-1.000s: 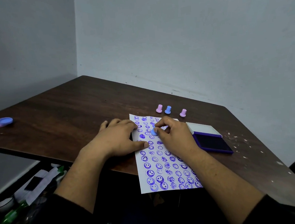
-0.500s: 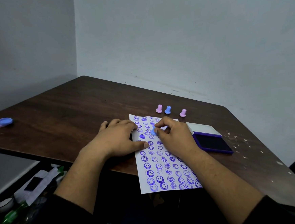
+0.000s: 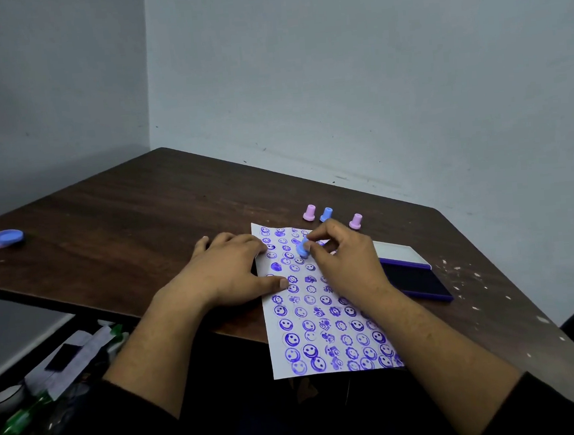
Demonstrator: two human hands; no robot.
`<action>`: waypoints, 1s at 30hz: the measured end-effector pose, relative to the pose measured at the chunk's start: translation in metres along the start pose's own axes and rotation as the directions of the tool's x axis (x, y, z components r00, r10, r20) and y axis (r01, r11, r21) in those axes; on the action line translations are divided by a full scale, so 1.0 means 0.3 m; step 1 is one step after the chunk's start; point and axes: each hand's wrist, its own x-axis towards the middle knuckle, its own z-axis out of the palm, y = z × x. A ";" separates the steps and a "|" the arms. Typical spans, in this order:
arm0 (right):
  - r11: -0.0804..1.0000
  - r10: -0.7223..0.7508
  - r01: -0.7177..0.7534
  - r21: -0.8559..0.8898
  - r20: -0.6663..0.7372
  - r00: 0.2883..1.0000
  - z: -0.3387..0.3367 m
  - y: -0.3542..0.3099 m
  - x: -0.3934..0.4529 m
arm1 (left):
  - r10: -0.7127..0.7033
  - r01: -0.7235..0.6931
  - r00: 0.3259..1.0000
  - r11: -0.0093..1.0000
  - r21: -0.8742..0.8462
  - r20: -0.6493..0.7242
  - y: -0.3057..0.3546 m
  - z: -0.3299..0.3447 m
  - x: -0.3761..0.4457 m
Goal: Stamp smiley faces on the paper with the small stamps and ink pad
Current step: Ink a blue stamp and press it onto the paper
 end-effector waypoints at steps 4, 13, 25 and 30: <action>0.999 -0.024 0.026 0.028 -0.053 0.998 -0.061 -0.012 0.063 | 0.008 -0.008 1.000 1.000 -0.009 -0.007 -0.006 0.005 -0.004; 0.988 0.124 -0.131 -0.078 -0.092 0.988 -0.216 0.051 0.283 | 0.018 -0.018 0.999 1.000 -0.011 -0.027 -0.006 0.005 0.000; 0.919 0.211 -0.180 -0.351 0.054 0.976 -0.168 0.220 0.403 | 0.019 -0.019 1.000 1.000 -0.013 -0.017 -0.011 0.002 0.002; 0.881 0.203 -0.138 -0.452 0.098 0.974 -0.127 0.263 0.428 | 0.019 -0.019 1.000 1.000 -0.004 -0.005 -0.013 0.000 0.005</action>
